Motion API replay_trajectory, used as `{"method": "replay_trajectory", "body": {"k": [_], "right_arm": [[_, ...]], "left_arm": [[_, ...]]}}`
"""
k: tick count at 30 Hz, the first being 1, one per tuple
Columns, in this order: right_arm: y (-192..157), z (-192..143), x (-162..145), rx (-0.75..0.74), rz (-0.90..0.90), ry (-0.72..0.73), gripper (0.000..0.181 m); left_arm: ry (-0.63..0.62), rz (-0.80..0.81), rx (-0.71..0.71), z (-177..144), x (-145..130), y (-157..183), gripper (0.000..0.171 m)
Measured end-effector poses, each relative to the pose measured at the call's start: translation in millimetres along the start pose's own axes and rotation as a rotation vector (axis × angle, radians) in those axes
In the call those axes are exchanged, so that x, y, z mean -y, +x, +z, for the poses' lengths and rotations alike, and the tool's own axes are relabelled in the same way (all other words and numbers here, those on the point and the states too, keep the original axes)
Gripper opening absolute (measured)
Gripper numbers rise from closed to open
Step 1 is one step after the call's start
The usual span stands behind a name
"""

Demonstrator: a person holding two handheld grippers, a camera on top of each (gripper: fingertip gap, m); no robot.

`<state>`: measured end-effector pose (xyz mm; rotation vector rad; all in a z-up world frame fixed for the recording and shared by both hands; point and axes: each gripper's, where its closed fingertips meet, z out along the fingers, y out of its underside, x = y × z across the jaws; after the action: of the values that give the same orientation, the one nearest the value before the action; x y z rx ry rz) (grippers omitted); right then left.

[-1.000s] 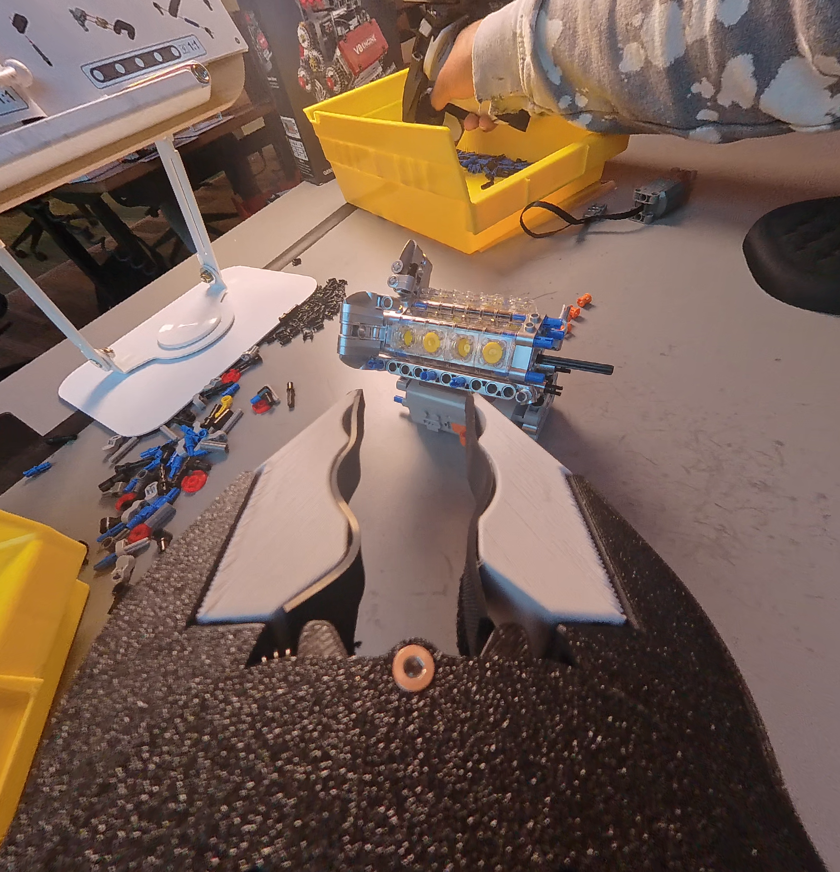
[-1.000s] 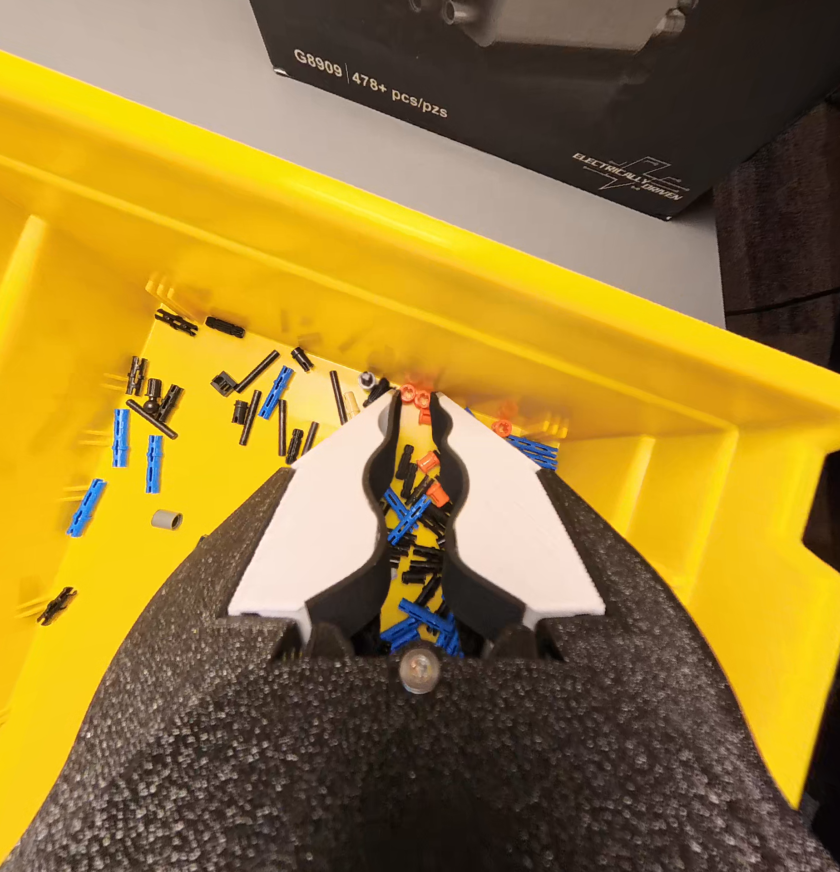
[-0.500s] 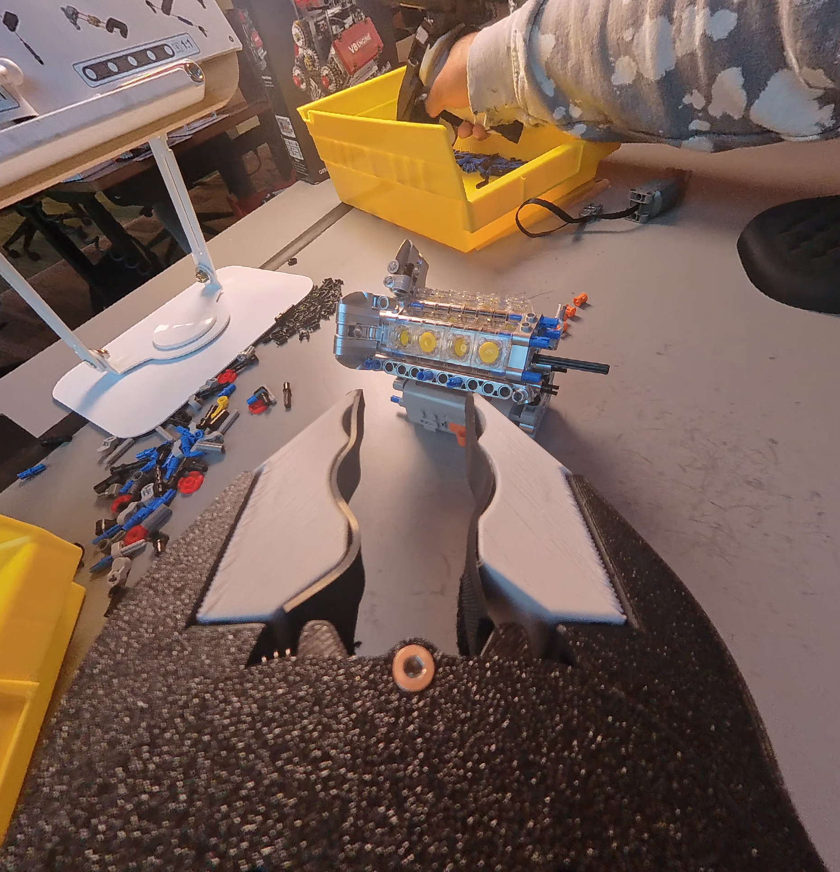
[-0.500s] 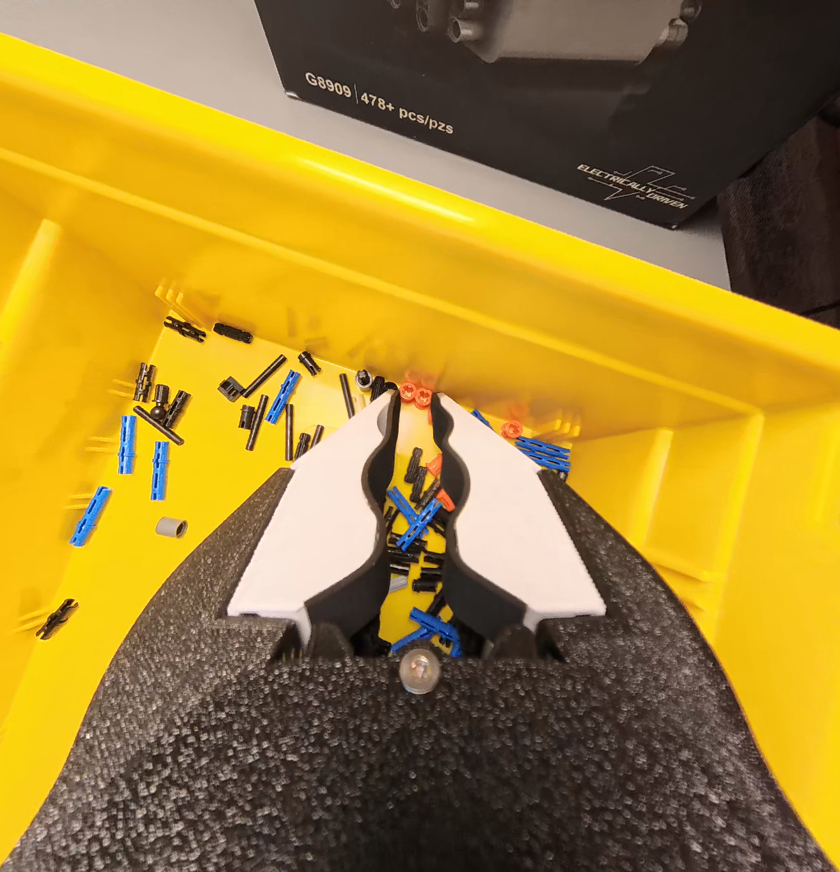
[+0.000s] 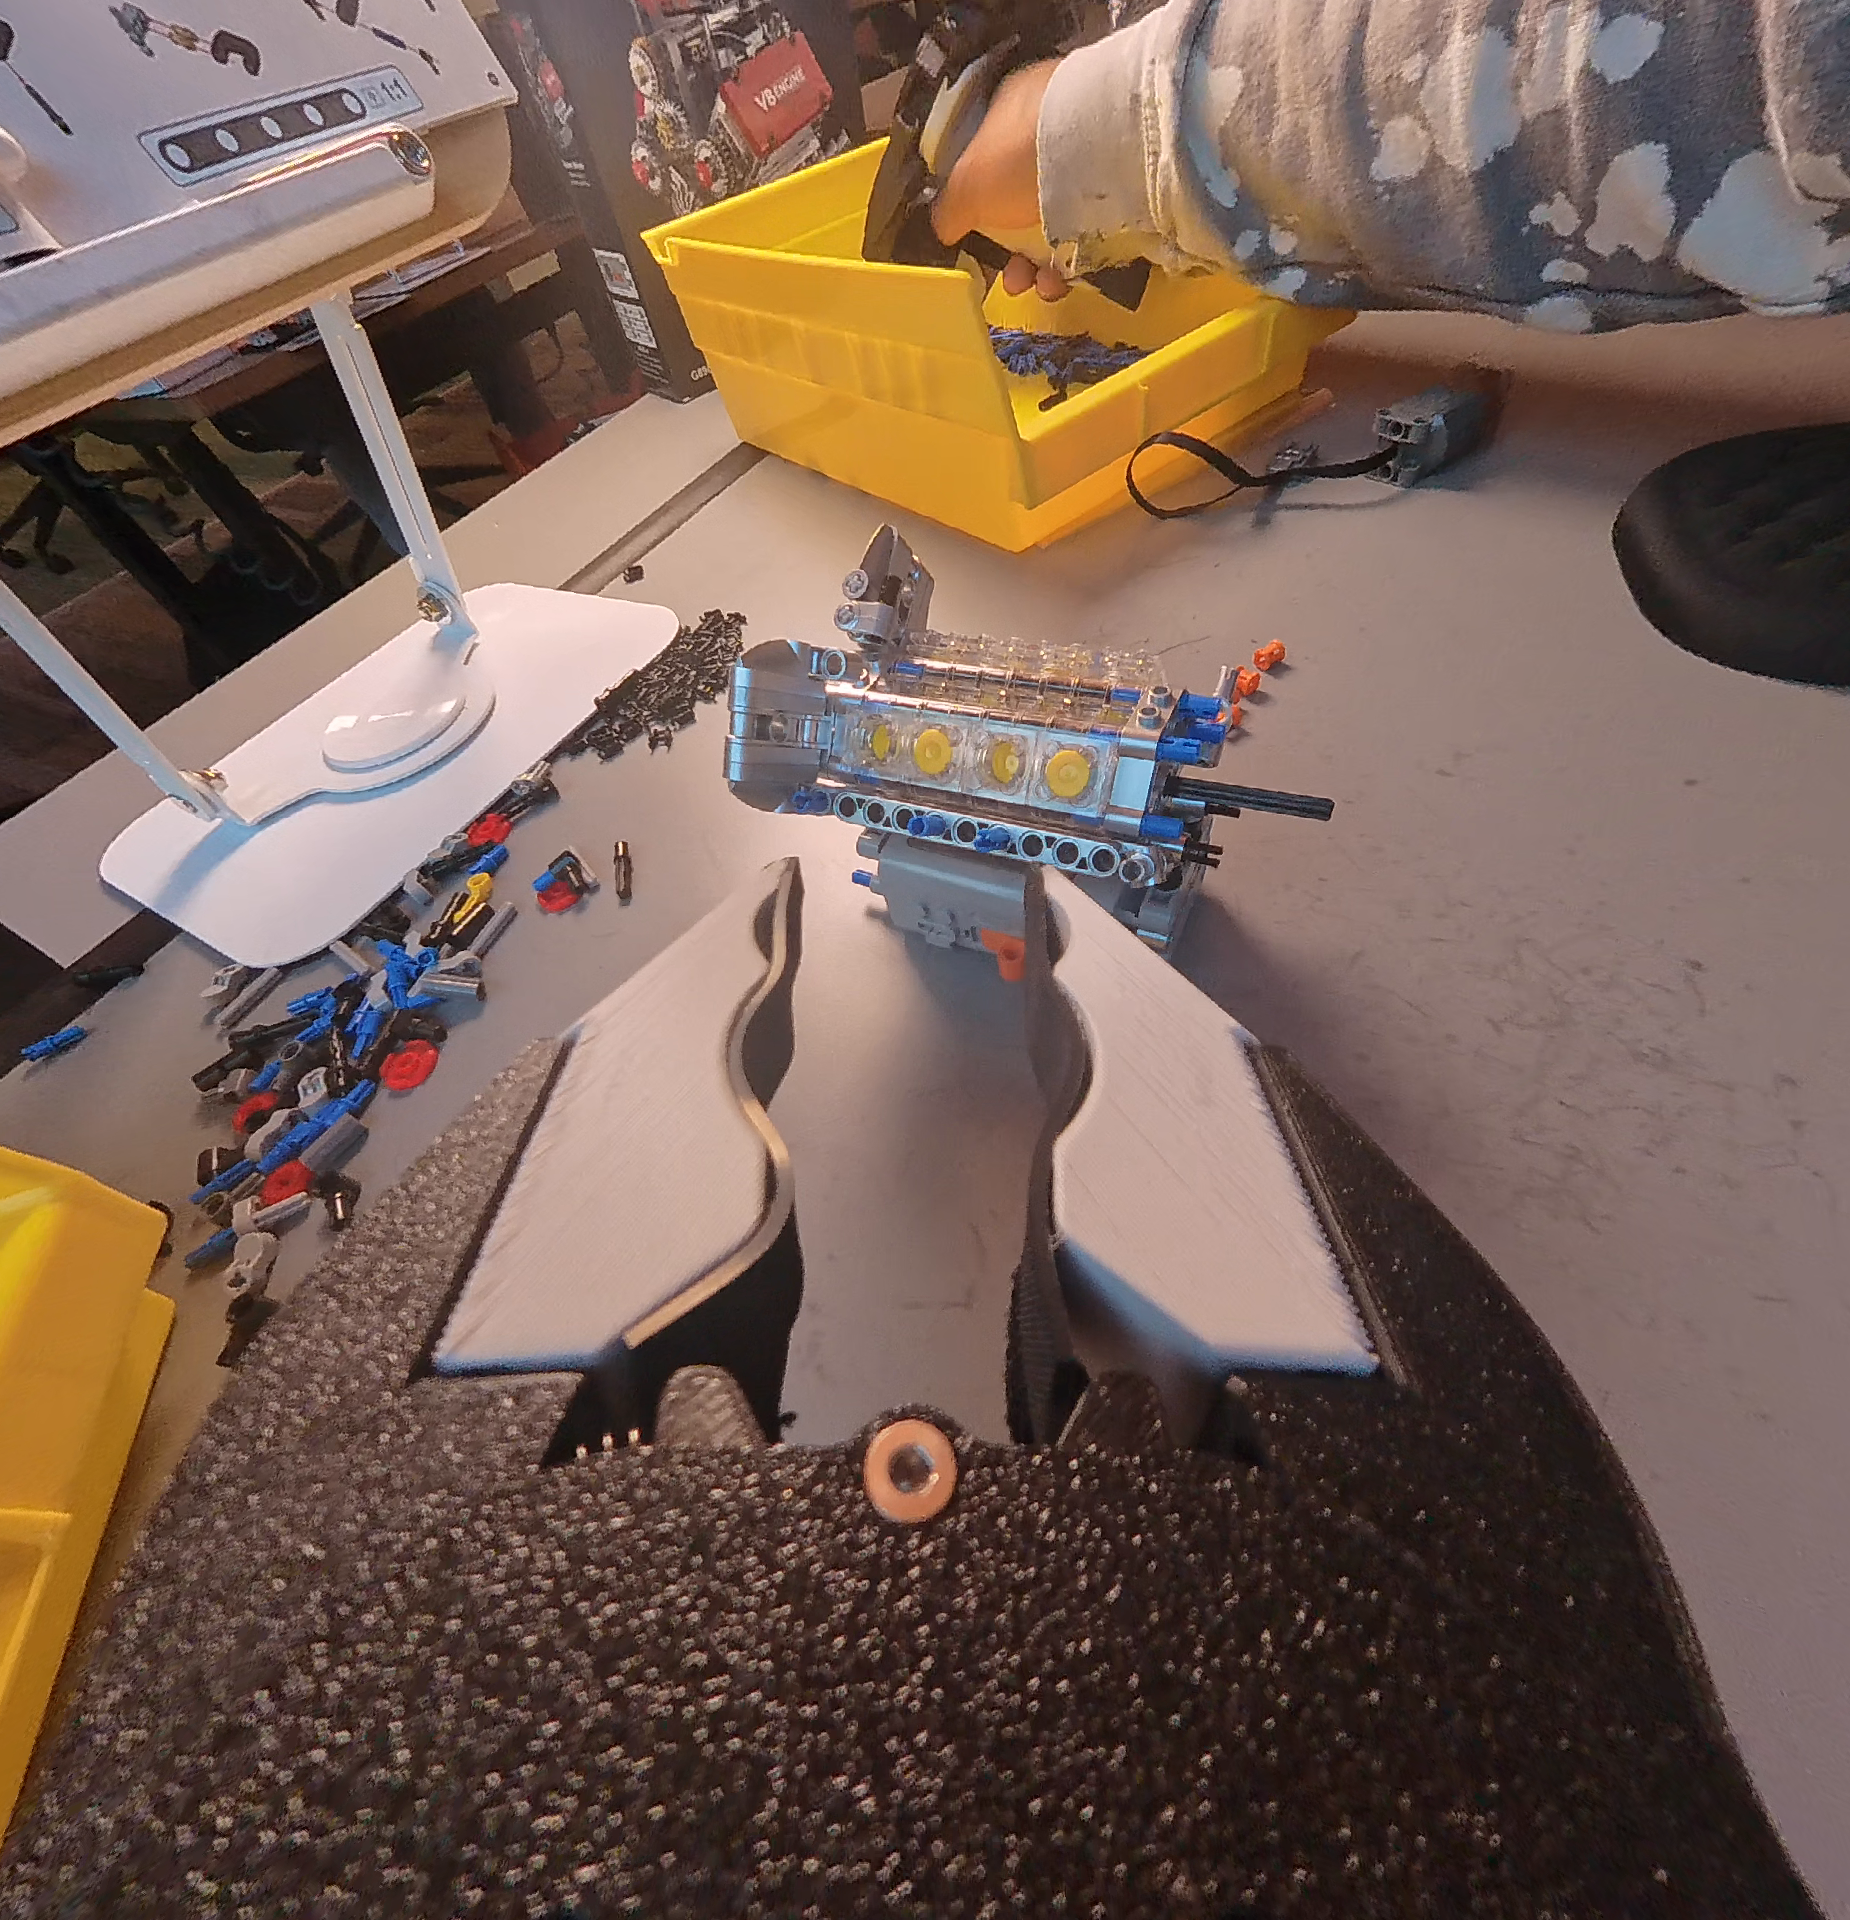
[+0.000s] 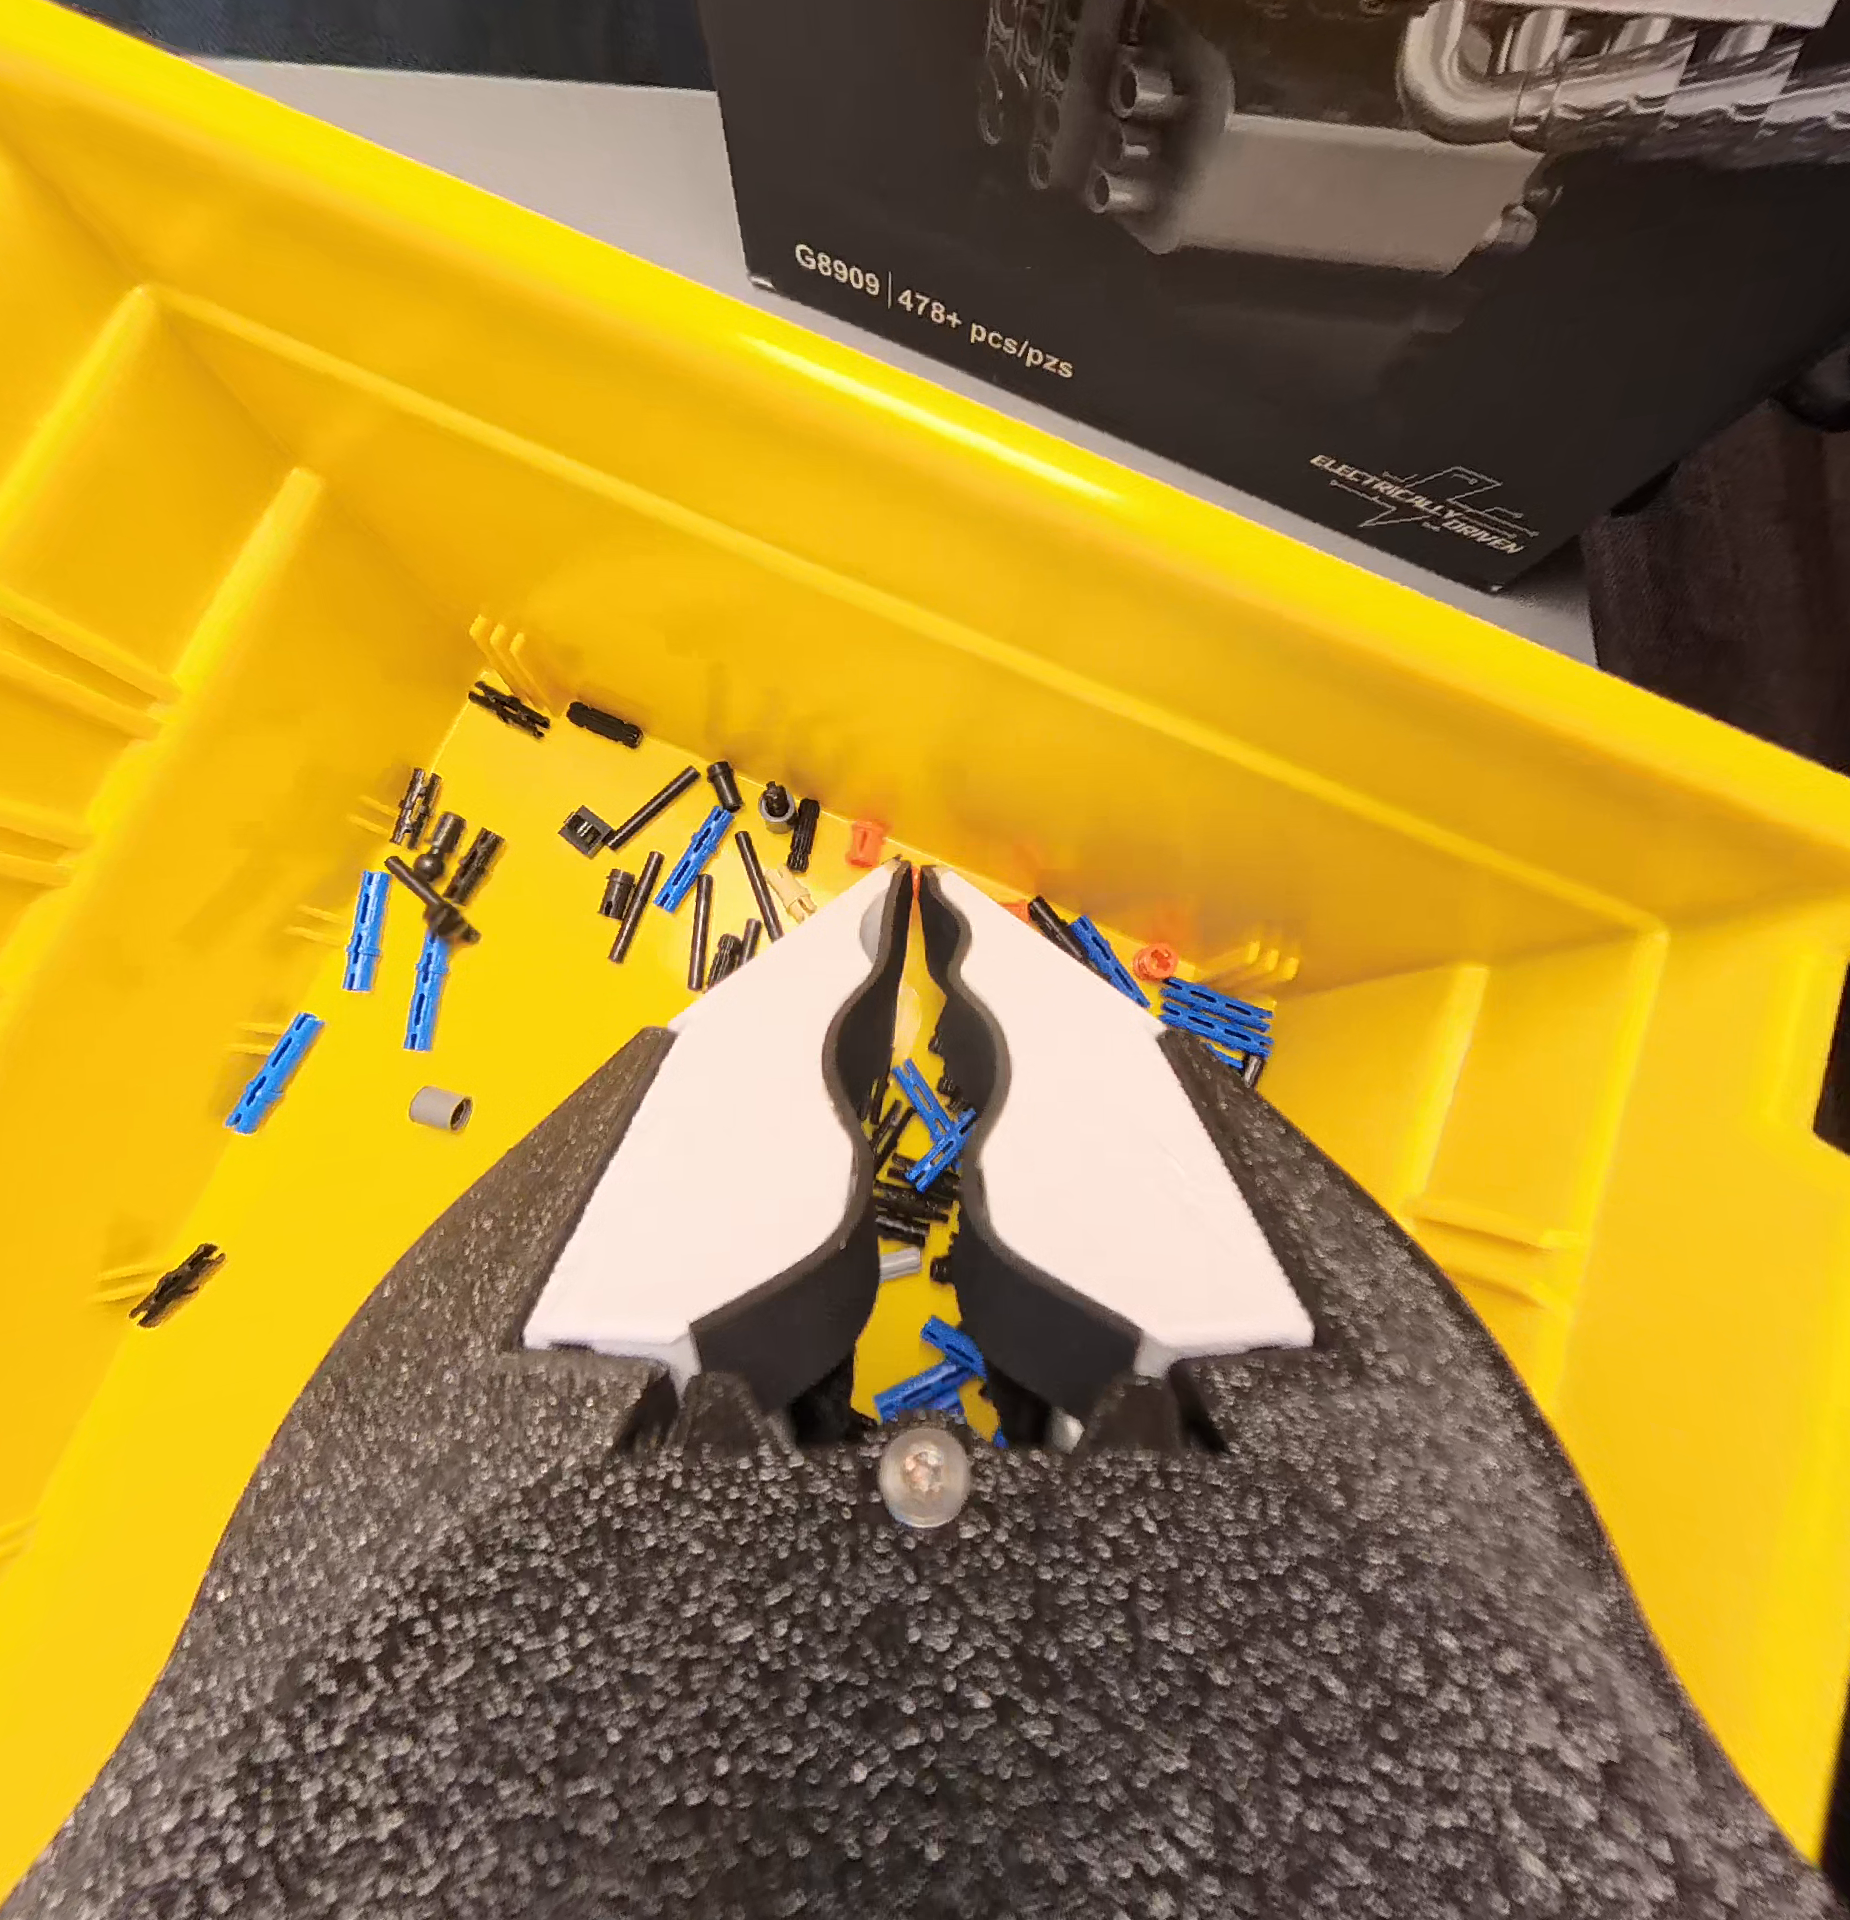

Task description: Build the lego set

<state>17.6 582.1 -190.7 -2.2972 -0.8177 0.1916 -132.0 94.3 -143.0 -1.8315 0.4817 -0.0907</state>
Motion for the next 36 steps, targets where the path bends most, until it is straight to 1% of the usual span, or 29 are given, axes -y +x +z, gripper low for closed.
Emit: {"method": "replay_trajectory", "body": {"k": [4,7,9,10,11,13,15,16,17,18,19,21,23,24,26,29,33,36], "right_arm": [[0.5,-0.2,-2.1,0.006,0.019,0.004,0.000],[-2.3,-4.6,2.5,0.017,0.020,0.027,0.000],[-11.7,-17.1,11.9,0.049,0.013,0.076,0.000],[-22.2,-29.5,19.8,0.087,0.006,0.124,0.000],[-36.5,-47.1,27.0,0.137,-0.015,0.176,0.000],[-76.9,-97.7,32.4,0.271,-0.118,0.289,0.001],[-126.7,-161.5,17.4,0.448,-0.284,0.387,0.000],[-151.1,-192.3,0.1,0.539,-0.382,0.412,0.000],[-174.9,-218.7,-25.7,0.635,-0.490,0.403,0.000],[-196.1,-239.3,-57.6,0.725,-0.597,0.365,0.000],[-211.5,-252.0,-89.7,0.779,-0.686,0.318,0.000],[-231.6,-256.9,-146.3,0.806,-0.810,0.231,0.000],[-248.1,-257.0,-196.6,0.870,-0.884,0.143,0.000],[-253.3,-255.6,-214.6,0.888,-0.909,0.115,0.000],[-258.2,-247.8,-238.1,0.884,-0.948,0.077,0.000],[-259.8,-233.2,-249.2,0.847,-0.955,0.051,0.000],[-258.5,-221.5,-247.3,0.795,-0.962,0.050,0.001],[-258.8,-219.5,-245.8,0.800,-0.935,0.039,0.003]], "left_arm": [[-0.005,0.008,-0.002,0.3,-0.5,1.9,0.041],[-0.008,0.008,0.002,0.0,-1.5,0.9,0.041],[-0.009,0.005,0.002,0.1,-1.9,0.2,0.041],[-0.010,0.005,0.002,0.1,-2.1,0.1,0.041],[-0.010,0.006,0.003,0.1,-2.2,0.0,0.041],[-0.011,0.006,0.003,-0.2,-2.4,-0.3,0.041],[-0.008,0.005,0.004,-0.5,-1.8,-0.6,0.041],[-0.007,0.003,0.002,-0.4,-1.5,-0.4,0.041],[-0.007,0.002,-0.001,-0.1,-1.5,-0.1,0.041],[-0.008,0.002,-0.004,0.4,-1.7,0.6,0.041],[-0.009,0.002,-0.007,0.8,-1.7,1.4,0.041],[-0.010,0.006,-0.009,1.4,-1.7,3.2,0.041],[-0.016,0.012,-0.008,1.8,-2.8,4.2,0.041],[-0.020,0.014,-0.006,2.1,-3.8,4.6,0.041],[-0.026,0.021,-0.002,2.3,-4.8,5.0,0.041],[-0.032,0.035,0.002,2.8,-5.7,6.3,0.041],[-0.040,0.050,0.005,3.2,-6.7,7.4,0.041],[-0.040,0.048,0.004,3.2,-6.8,7.3,0.041]]}}
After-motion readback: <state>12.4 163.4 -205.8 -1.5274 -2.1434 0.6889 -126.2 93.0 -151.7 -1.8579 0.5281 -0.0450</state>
